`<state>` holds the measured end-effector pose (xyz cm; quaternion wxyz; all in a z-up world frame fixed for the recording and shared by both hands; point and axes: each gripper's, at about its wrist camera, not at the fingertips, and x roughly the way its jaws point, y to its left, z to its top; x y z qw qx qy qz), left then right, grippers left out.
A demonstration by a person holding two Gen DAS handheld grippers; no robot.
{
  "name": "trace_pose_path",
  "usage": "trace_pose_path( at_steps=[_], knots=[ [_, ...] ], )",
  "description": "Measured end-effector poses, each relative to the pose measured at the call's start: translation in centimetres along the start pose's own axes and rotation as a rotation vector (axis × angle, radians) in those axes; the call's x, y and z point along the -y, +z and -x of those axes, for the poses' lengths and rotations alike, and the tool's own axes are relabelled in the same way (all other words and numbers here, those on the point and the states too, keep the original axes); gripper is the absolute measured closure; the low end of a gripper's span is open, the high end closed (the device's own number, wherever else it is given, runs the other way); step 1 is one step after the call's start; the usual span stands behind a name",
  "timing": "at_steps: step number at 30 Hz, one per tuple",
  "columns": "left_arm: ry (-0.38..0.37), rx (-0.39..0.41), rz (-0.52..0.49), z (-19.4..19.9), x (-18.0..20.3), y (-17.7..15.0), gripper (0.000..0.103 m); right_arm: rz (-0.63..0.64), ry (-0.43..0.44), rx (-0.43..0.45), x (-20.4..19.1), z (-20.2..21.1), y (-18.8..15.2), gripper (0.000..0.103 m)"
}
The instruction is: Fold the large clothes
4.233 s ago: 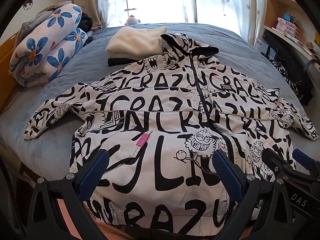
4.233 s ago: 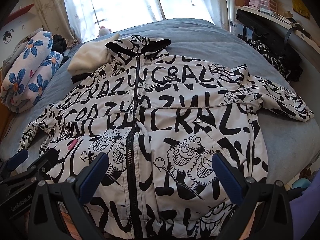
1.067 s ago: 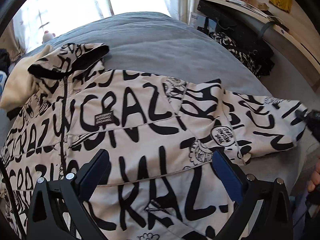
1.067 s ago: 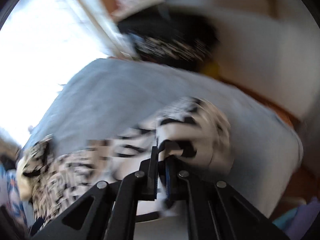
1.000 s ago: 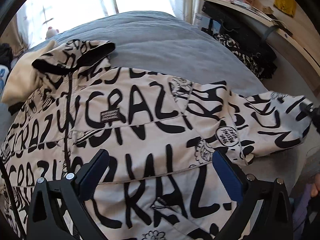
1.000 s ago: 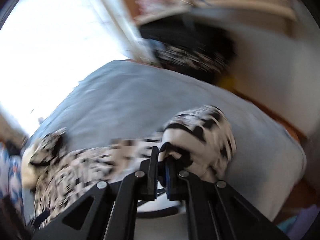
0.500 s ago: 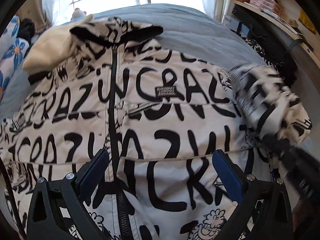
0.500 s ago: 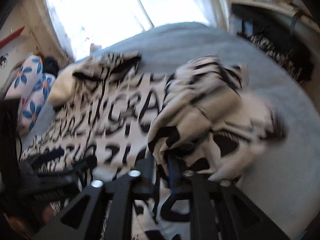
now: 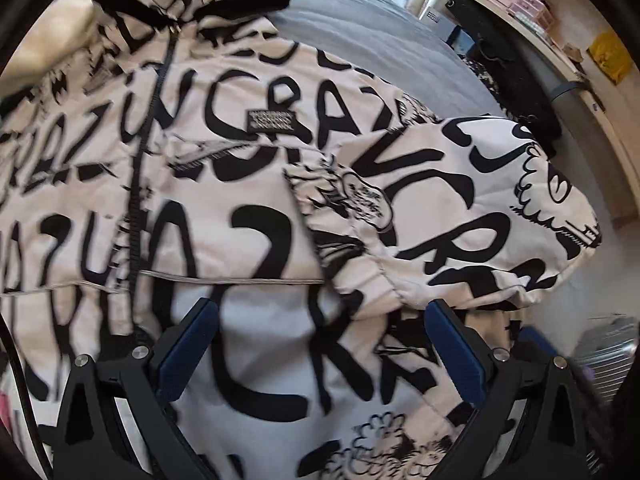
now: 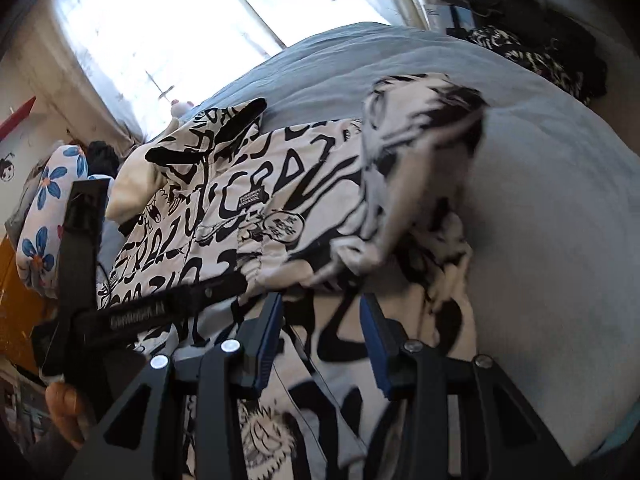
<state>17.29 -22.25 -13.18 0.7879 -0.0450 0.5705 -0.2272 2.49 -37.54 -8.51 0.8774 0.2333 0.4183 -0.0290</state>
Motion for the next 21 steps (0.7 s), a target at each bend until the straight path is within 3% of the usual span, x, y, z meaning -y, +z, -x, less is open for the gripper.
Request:
trace_pose_path(
  at_steps=[4,8,12,14,15,16,21],
  knots=[
    [-0.119,-0.027,0.089,-1.2,-1.0,0.7,0.002,-0.018,-0.004,-0.012,0.9,0.3,-0.7,0.063],
    [-0.185,-0.038,0.156,-2.5,-1.8,1.8,0.005,-0.027,-0.005,-0.019,1.2,0.3,-1.0,0.063],
    [-0.155,-0.066,0.152,-4.1,-1.2,2.6,0.005,-0.037,-0.004,-0.02,1.3,0.1,-1.1,0.063],
    [-0.125,-0.049,0.134,-4.3,-0.6,2.8,0.022,-0.035,-0.006,-0.024,1.2,0.0,-1.2,0.063],
    [-0.105,-0.041,0.102,-4.5,0.1,3.3,0.059,-0.033,-0.01,-0.027,1.1,-0.1,-1.4,0.063],
    [-0.092,-0.065,0.063,-4.9,0.9,3.5,0.075,-0.031,-0.014,-0.029,1.1,-0.1,-1.4,0.063],
    [-0.021,-0.004,-0.028,-3.5,3.4,4.0,0.089,-0.013,-0.036,-0.023,0.9,0.3,-1.8,0.063]
  ],
)
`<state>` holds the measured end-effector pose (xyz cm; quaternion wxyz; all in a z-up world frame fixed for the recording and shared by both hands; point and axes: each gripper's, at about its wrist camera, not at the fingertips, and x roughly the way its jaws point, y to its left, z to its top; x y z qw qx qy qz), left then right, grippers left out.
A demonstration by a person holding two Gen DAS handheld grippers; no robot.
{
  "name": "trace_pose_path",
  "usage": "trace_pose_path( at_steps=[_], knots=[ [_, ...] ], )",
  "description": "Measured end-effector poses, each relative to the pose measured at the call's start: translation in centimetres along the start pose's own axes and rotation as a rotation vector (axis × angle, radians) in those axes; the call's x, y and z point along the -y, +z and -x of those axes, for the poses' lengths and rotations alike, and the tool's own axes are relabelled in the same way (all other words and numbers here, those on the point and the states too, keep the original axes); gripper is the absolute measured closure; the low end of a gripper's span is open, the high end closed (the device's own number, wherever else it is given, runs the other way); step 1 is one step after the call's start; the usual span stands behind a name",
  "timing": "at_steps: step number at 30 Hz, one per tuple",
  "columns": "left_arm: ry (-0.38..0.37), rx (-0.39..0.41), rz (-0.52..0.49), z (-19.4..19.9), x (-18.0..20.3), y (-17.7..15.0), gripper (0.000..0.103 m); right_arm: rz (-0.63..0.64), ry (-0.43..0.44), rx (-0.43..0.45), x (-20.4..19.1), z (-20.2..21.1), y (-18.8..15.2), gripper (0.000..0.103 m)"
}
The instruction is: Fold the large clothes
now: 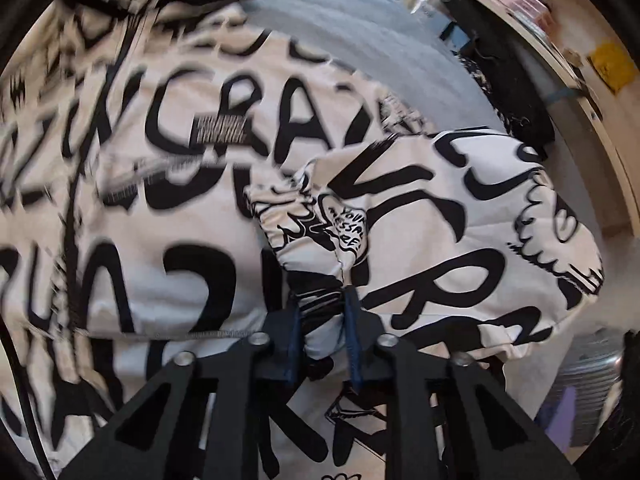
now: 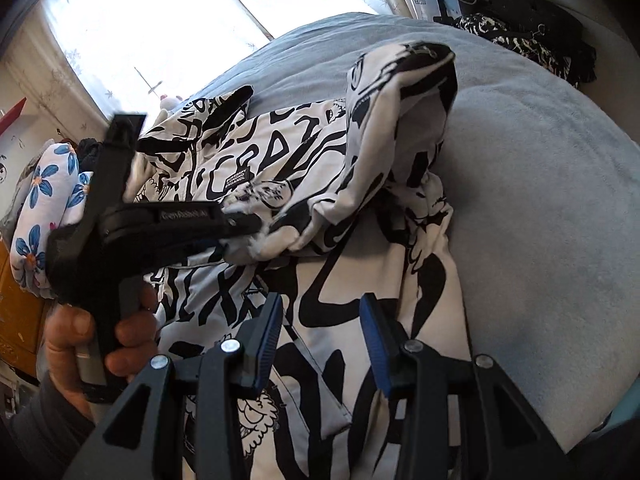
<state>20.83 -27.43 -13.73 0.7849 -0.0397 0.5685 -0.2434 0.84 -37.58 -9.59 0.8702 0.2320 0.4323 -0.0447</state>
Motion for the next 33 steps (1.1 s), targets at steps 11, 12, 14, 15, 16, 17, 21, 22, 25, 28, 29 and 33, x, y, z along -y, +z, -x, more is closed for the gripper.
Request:
trace_pose_path(
  at_steps=[11,12,14,15,16,17,21,22,25,28,29,33],
  knots=[
    [0.111,0.305,-0.207,13.5,2.5,3.9,0.09,0.007,-0.182,0.018,2.3,-1.3,3.4,0.063],
    [0.118,0.317,-0.209,14.2,2.4,4.2,0.09,0.012,-0.206,0.014,2.5,-1.9,4.2,0.063],
    [0.135,0.339,-0.208,15.6,2.2,4.2,0.09,0.029,-0.235,0.016,2.4,-2.9,5.1,0.063],
    [0.143,0.348,-0.206,16.3,1.9,4.5,0.09,0.036,-0.254,0.009,2.3,-3.6,5.6,0.063],
    [0.154,0.355,-0.205,16.9,1.8,4.8,0.09,0.044,-0.261,0.009,2.2,-4.1,5.9,0.063],
    [0.171,0.365,-0.203,17.5,1.4,4.9,0.09,0.056,-0.267,0.01,2.1,-4.5,6.3,0.063],
    [0.256,0.412,-0.209,18.9,-0.5,5.0,0.09,0.064,-0.273,0.045,2.1,-4.3,6.8,0.078],
    [0.271,0.418,-0.208,18.9,-1.1,5.0,0.09,0.063,-0.272,0.04,2.2,-4.3,6.8,0.078],
    [0.316,0.396,-0.191,17.6,-3.9,5.3,0.09,0.081,-0.287,0.003,2.2,-4.5,6.6,0.077],
    [0.35,0.308,-0.159,14.3,-7.1,4.8,0.09,0.106,-0.293,-0.025,2.0,-4.4,6.3,0.074],
    [0.363,0.273,-0.155,12.9,-8.1,4.5,0.09,0.11,-0.287,-0.042,2.0,-4.4,6.3,0.07],
    [0.455,0.117,-0.135,7.2,-11.8,2.1,0.082,0.123,-0.266,-0.08,1.6,-3.9,5.7,0.063]
  ],
)
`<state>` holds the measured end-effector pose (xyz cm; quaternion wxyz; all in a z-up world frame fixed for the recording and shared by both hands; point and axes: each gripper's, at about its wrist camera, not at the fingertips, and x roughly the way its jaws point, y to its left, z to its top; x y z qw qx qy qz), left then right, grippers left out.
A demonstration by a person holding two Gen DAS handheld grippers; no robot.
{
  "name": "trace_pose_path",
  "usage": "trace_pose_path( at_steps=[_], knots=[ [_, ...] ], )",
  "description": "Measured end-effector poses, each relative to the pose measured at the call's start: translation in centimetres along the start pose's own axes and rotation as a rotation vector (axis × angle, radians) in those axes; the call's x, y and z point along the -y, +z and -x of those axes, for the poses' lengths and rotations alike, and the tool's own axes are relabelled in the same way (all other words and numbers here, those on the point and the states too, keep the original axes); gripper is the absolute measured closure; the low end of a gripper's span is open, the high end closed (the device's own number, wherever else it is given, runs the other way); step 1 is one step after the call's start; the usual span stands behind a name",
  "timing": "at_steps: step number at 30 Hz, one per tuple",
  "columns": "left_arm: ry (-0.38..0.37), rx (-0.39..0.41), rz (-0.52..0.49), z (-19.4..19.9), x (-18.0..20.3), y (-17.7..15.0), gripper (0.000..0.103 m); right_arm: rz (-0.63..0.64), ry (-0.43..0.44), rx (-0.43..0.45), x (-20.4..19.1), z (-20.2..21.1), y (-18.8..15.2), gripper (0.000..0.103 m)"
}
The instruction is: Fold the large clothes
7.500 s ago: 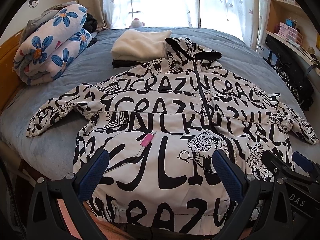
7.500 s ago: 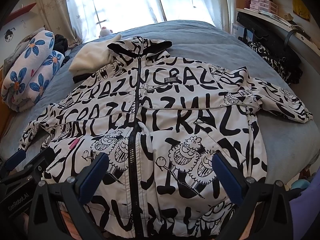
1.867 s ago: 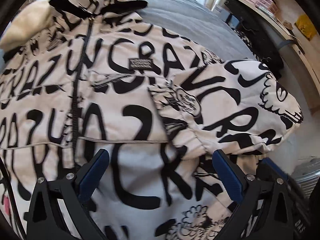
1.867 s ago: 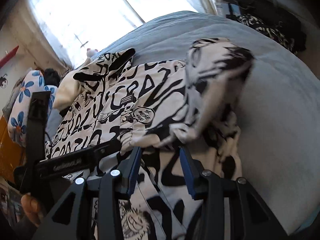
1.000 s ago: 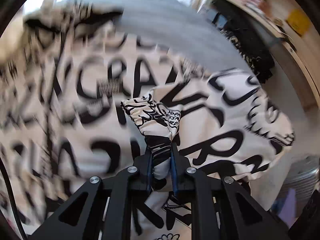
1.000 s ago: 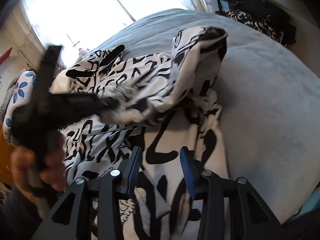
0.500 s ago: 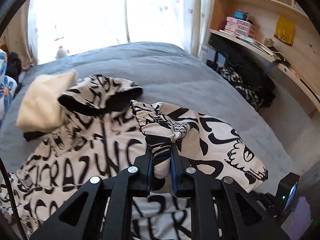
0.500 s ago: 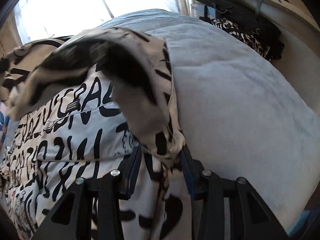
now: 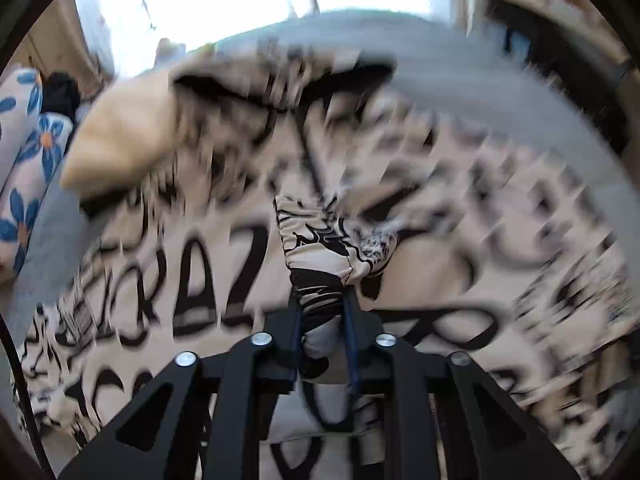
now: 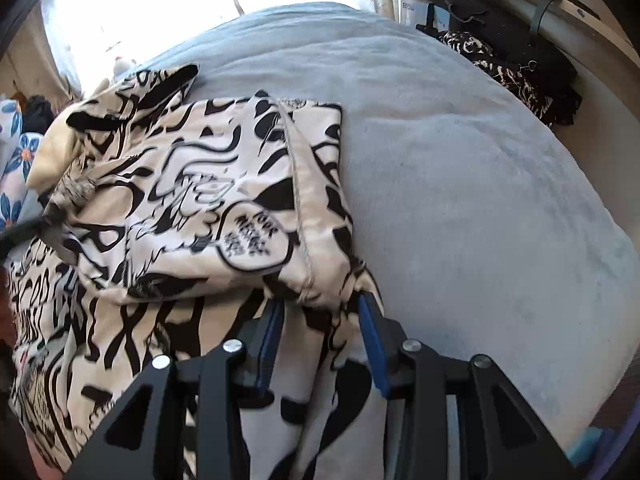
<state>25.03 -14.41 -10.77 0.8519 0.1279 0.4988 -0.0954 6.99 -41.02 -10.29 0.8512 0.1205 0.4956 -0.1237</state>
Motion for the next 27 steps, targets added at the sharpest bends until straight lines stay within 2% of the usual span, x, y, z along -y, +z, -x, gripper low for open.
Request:
trace_pose_path(
  at_steps=[3,5,7,9,12,13,14,15,16,17,19,21,23,25,27],
  knots=[
    [-0.038,-0.063,0.053,-1.9,-1.3,-1.8,0.073,0.016,0.046,-0.021,-0.3,1.1,-0.5,0.061],
    [-0.119,-0.063,0.103,-1.6,-2.6,-2.1,0.068,0.01,0.099,-0.025,-0.1,2.1,-0.4,0.059],
    [-0.178,-0.065,0.129,-1.3,-3.5,-2.0,0.044,0.009,0.119,-0.009,0.0,3.2,-0.2,0.057],
    [-0.226,-0.058,0.153,-1.1,-4.2,-1.8,0.032,0.007,0.127,0.018,0.0,4.1,0.4,0.053],
    [-0.249,-0.07,0.187,-2.0,-4.9,-1.0,0.032,-0.007,0.147,0.049,-0.2,4.6,1.6,0.052],
    [-0.248,-0.076,0.193,-2.3,-4.7,-0.6,0.036,-0.011,0.147,0.05,-0.2,4.5,1.9,0.052],
    [-0.25,-0.082,0.195,-2.9,-4.7,-0.4,0.046,-0.013,0.141,0.046,-0.4,4.3,2.4,0.052],
    [-0.245,-0.099,0.188,-3.8,-4.6,-0.3,0.08,-0.014,0.137,0.044,-0.5,4.2,2.7,0.052],
    [-0.227,-0.119,0.179,-4.3,-4.5,-0.3,0.081,-0.015,0.136,0.045,-0.6,4.0,3.2,0.052],
    [-0.214,-0.101,0.18,-4.0,-4.4,-0.4,0.083,-0.017,0.137,0.045,-0.6,3.7,3.8,0.052],
    [-0.187,-0.04,0.169,-2.7,-4.3,-0.6,0.088,-0.023,0.144,0.045,-0.5,3.4,5.0,0.052],
    [-0.154,0.035,0.17,-0.3,-4.6,-1.2,0.088,-0.031,0.164,0.052,-0.2,2.9,6.3,0.052],
    [-0.14,0.075,0.195,1.1,-5.5,-2.1,0.088,-0.046,0.165,0.052,0.4,2.0,7.8,0.052],
    [-0.124,0.079,0.213,1.6,-6.3,-3.2,0.088,-0.069,0.166,0.039,1.1,0.4,9.3,0.052],
    [-0.148,0.054,0.234,1.4,-6.9,-4.0,0.088,-0.105,0.164,0.001,2.0,-1.9,10.9,0.052]
  ],
)
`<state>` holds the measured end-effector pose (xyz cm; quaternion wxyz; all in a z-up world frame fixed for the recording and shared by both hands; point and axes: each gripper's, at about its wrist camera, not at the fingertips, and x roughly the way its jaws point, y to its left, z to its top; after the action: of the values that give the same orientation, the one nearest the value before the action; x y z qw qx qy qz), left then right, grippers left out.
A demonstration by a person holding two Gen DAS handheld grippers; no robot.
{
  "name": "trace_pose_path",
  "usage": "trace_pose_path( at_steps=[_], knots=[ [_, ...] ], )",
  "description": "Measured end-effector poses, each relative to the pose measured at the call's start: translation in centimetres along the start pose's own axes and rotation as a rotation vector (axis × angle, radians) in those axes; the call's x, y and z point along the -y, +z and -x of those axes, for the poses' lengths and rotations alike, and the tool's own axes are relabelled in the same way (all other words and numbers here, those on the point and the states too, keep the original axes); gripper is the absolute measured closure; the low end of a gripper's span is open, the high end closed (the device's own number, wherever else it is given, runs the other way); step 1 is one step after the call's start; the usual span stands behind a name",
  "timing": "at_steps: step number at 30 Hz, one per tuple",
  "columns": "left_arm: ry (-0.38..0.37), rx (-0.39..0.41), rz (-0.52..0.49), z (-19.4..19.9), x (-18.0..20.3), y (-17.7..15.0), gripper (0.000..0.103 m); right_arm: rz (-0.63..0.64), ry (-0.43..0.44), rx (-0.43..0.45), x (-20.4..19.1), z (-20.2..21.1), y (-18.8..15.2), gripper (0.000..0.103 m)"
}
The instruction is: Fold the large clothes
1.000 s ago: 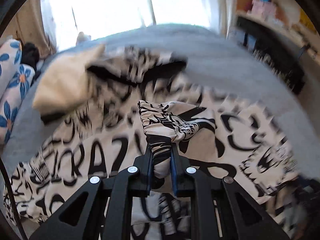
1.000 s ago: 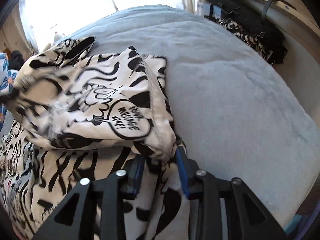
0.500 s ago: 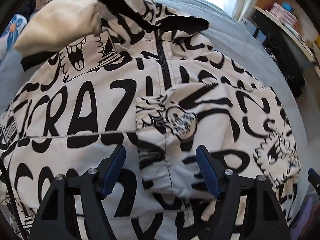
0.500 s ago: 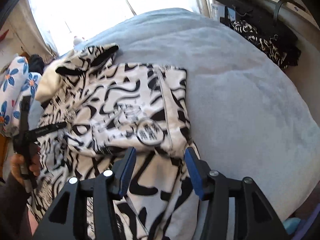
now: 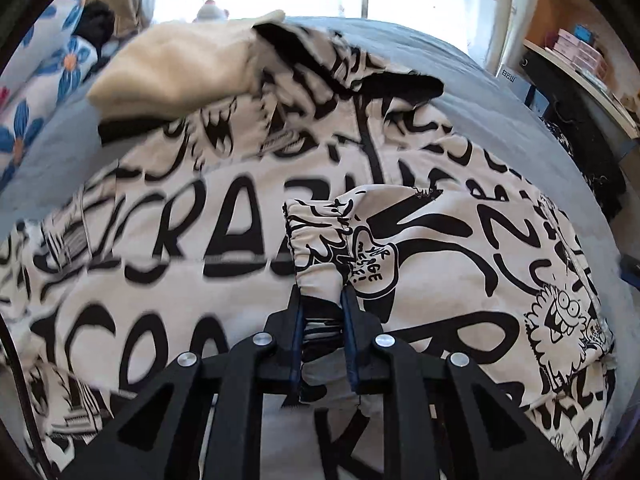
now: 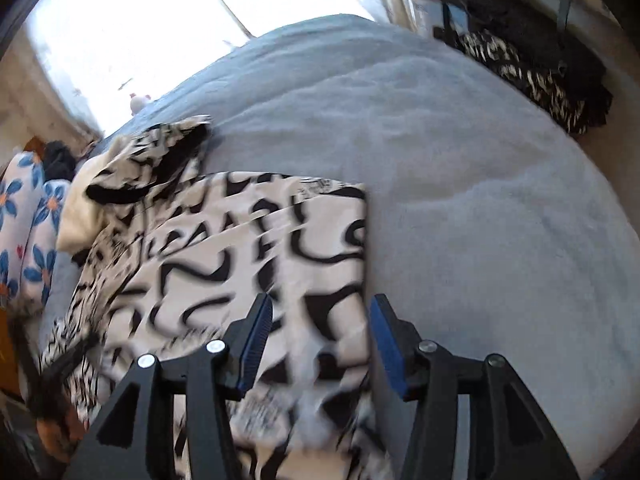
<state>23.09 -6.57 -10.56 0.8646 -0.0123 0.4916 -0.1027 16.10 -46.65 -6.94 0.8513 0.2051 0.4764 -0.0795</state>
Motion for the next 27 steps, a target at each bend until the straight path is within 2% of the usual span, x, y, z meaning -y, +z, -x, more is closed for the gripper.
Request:
trace_pose_path(
  at_steps=[3,7,11,13,14,15,16,18,21,22,24,26,27],
  knots=[
    [-0.005,-0.032,0.012,-0.7,-0.2,0.0,0.087,-0.048,-0.005,-0.053,1.2,-3.4,2.4,0.052],
    [0.014,-0.02,-0.007,-0.9,0.4,0.4,0.087,-0.074,0.008,-0.109,1.3,-7.1,4.6,0.052],
    [0.035,0.004,-0.036,-1.0,1.2,1.3,0.087,-0.038,-0.068,-0.173,0.7,-10.7,5.5,0.052],
    [0.035,0.013,-0.04,-1.0,1.2,1.8,0.087,-0.032,-0.08,-0.181,0.7,-11.6,5.5,0.052],
    [0.037,0.02,-0.042,-1.0,1.3,2.0,0.087,-0.027,-0.079,-0.164,0.7,-11.5,5.6,0.056],
    [0.036,0.025,-0.044,-1.0,1.3,2.3,0.087,-0.009,-0.082,-0.144,0.5,-11.3,5.8,0.083],
    [0.036,0.029,-0.044,-1.0,1.3,2.6,0.087,0.009,-0.095,-0.135,0.3,-11.0,6.0,0.092],
    [0.033,0.048,-0.037,-0.9,1.2,3.3,0.087,0.029,-0.097,-0.086,0.0,-10.0,6.5,0.098],
    [0.035,0.07,-0.021,-1.1,1.1,3.9,0.087,0.053,-0.112,-0.023,-0.3,-9.4,7.1,0.099],
    [0.033,0.066,-0.015,-1.5,1.0,3.9,0.087,0.048,-0.124,-0.034,0.0,-9.9,7.2,0.099],
    [0.048,0.006,-0.014,-3.1,1.1,3.7,0.085,0.037,-0.131,-0.073,0.6,-10.9,6.9,0.098],
    [0.058,-0.058,-0.014,-4.3,1.1,3.2,0.08,-0.002,-0.103,-0.091,1.2,-10.7,6.7,0.095],
    [0.059,-0.06,-0.011,-4.1,1.0,3.1,0.075,-0.033,-0.069,-0.1,1.6,-10.1,6.5,0.095]
  ],
)
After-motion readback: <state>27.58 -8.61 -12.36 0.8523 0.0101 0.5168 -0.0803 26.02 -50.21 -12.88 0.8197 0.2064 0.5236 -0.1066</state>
